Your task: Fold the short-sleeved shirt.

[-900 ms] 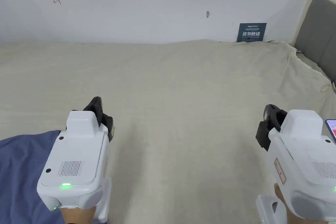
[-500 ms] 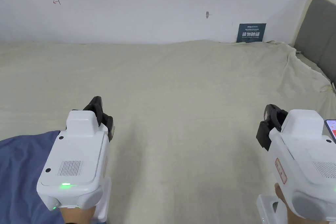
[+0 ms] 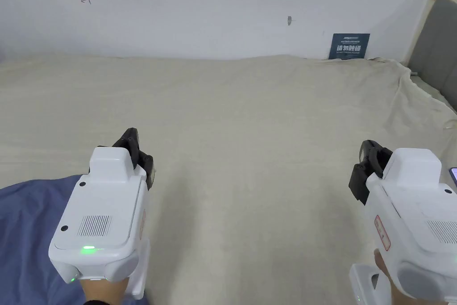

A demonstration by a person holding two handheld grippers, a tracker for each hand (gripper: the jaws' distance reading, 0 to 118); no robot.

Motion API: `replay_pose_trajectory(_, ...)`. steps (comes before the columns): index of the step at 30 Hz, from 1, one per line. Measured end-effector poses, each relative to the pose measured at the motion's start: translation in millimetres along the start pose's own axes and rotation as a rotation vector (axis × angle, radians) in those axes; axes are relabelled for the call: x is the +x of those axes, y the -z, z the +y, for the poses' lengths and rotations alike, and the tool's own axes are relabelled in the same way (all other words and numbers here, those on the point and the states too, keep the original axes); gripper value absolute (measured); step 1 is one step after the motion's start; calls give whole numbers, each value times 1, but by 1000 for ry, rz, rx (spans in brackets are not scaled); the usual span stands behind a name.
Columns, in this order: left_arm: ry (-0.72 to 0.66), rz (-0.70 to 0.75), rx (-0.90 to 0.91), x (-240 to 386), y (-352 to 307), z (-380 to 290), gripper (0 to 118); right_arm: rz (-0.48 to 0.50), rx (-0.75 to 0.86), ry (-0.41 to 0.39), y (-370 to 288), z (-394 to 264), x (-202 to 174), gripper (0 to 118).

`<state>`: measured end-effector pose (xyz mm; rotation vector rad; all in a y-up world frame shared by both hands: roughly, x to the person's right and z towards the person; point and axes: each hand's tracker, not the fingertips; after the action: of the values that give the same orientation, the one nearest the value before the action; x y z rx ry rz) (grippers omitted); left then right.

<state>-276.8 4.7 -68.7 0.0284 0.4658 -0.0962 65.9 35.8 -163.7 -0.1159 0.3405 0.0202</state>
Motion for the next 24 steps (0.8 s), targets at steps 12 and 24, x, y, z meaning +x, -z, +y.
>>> replay_pose_trajectory(12, 9, 207, 2, -82, -24, 3, 0, 204, 23, -34, 31, 8, -77, 0)
replay_pose_trajectory(24, 37, 439, -27, -178, -76, -3, 0, 428, 19, -40, 46, 6, -178, 0)
